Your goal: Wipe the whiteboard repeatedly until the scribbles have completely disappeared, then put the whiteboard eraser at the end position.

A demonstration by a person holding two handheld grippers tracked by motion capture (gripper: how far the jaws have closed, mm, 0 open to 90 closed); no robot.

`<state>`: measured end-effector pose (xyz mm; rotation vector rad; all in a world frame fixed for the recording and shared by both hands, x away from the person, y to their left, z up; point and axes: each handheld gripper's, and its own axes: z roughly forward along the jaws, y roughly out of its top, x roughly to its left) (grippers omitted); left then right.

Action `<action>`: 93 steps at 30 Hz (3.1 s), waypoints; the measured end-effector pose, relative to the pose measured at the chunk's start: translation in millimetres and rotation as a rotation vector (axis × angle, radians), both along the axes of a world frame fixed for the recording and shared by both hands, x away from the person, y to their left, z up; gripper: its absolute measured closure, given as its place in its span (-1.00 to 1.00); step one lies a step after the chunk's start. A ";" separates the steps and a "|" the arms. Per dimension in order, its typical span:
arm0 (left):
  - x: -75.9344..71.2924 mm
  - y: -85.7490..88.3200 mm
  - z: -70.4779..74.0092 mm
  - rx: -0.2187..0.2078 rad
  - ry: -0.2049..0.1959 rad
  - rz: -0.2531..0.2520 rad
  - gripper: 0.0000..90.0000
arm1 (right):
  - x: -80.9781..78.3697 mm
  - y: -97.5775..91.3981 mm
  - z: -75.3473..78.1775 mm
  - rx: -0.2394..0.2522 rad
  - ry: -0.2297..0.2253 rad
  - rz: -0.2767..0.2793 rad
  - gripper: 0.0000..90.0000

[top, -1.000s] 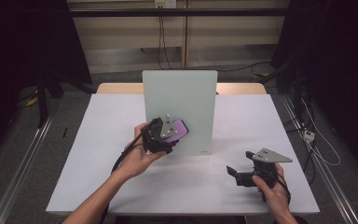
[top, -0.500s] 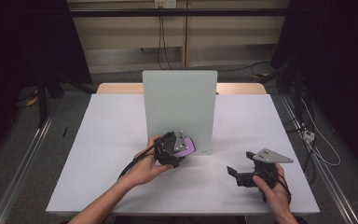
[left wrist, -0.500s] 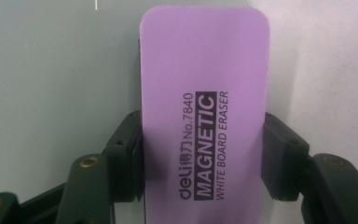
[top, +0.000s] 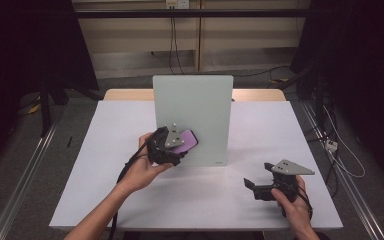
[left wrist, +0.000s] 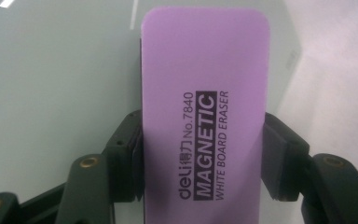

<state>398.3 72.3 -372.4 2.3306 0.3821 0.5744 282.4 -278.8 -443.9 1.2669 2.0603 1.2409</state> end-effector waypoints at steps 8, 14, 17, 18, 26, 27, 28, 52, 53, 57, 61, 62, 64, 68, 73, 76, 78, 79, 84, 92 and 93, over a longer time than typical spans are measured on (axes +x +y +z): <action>9.1 32.9 24.3 -0.150 -0.069 0.108 -0.09 | -0.3 -0.1 0.0 0.004 0.000 0.000 -0.90; 12.8 49.9 32.1 -0.208 -0.035 0.076 -0.09 | 0.6 0.4 0.0 0.001 0.001 0.000 -0.90; 10.1 47.5 33.1 -0.200 -0.030 0.038 -0.08 | 1.9 0.9 -0.2 -0.002 0.003 -0.005 -0.90; 8.1 45.6 33.0 -0.199 -0.027 0.029 -0.09 | 2.1 1.1 -0.3 -0.002 0.005 -0.007 -0.90; 0.8 42.0 38.3 -0.246 0.003 0.009 -0.09 | 2.1 1.3 -0.2 -0.002 0.006 -0.010 -0.90; 1.1 42.4 38.2 -0.244 0.009 0.004 -0.09 | 2.1 1.2 -0.3 -0.002 0.005 -0.009 -0.90; 1.3 43.0 38.5 -0.237 0.019 0.000 -0.09 | 2.0 1.1 -0.3 -0.002 0.004 -0.006 -0.90; -1.4 30.0 23.4 -0.172 0.160 -0.100 -0.09 | 3.5 1.1 -0.3 0.005 0.003 0.004 -0.90; -1.6 29.1 22.8 -0.167 0.165 -0.105 -0.09 | 4.0 1.3 -0.3 0.001 0.003 0.005 -0.90; -4.1 25.0 20.7 -0.158 0.182 -0.115 -0.09 | 3.7 3.0 -0.4 0.001 0.004 0.007 -0.90; -3.7 22.2 18.8 -0.143 0.204 -0.108 -0.09 | 4.4 1.6 -0.5 0.005 0.005 0.009 -0.90; -3.6 21.4 17.6 -0.142 0.205 -0.106 -0.09 | 4.7 1.1 -0.6 0.004 0.003 0.010 -0.90; -4.0 20.1 16.4 -0.138 0.223 -0.107 -0.09 | 4.4 1.1 -0.7 0.006 0.002 0.014 -0.90; -6.1 15.7 14.1 -0.106 0.251 -0.115 -0.09 | 3.1 0.5 -0.4 0.009 -0.002 0.021 -0.90; -9.7 7.1 5.8 -0.044 0.289 -0.142 -0.09 | 3.6 0.3 -0.8 0.014 0.001 0.016 -0.90; -12.6 0.6 0.2 -0.011 0.307 -0.168 -0.09 | 4.4 0.9 -0.9 0.017 0.003 0.016 -0.90; -15.0 -3.3 -3.1 0.001 0.315 -0.181 -0.09 | 5.0 1.1 -0.9 0.014 0.003 0.020 -0.90; -16.4 -5.0 -4.9 0.010 0.322 -0.188 -0.09 | 5.2 1.4 -0.8 0.015 0.003 0.022 -0.90; -23.7 -14.3 -14.4 0.065 0.364 -0.225 -0.09 | 6.4 3.2 -0.6 0.015 0.000 0.032 -0.90; -29.4 -26.7 -25.0 0.108 0.391 -0.252 -0.09 | 6.7 1.5 -1.2 0.021 0.002 0.026 -0.90; -29.5 -28.1 -26.9 0.112 0.402 -0.256 -0.09 | 6.5 1.4 -1.0 0.020 0.002 0.026 -0.90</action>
